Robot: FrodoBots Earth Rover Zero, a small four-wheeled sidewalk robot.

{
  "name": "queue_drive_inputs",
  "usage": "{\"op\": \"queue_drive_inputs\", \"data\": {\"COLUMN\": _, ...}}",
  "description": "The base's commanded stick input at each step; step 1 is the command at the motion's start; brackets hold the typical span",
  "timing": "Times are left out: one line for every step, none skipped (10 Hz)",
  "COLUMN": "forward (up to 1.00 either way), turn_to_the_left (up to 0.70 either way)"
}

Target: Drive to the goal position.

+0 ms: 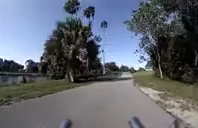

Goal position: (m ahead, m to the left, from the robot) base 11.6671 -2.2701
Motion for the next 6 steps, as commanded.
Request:
{"op": "queue_drive_inputs", "data": {"forward": 0.85, "turn_to_the_left": 0.00}}
{"op": "queue_drive_inputs", "data": {"forward": 0.85, "turn_to_the_left": 0.00}}
{"op": "queue_drive_inputs", "data": {"forward": 0.85, "turn_to_the_left": 0.00}}
{"op": "queue_drive_inputs", "data": {"forward": 0.85, "turn_to_the_left": 0.00}}
{"op": "queue_drive_inputs", "data": {"forward": 0.85, "turn_to_the_left": 0.00}}
{"op": "queue_drive_inputs", "data": {"forward": 0.85, "turn_to_the_left": 0.00}}
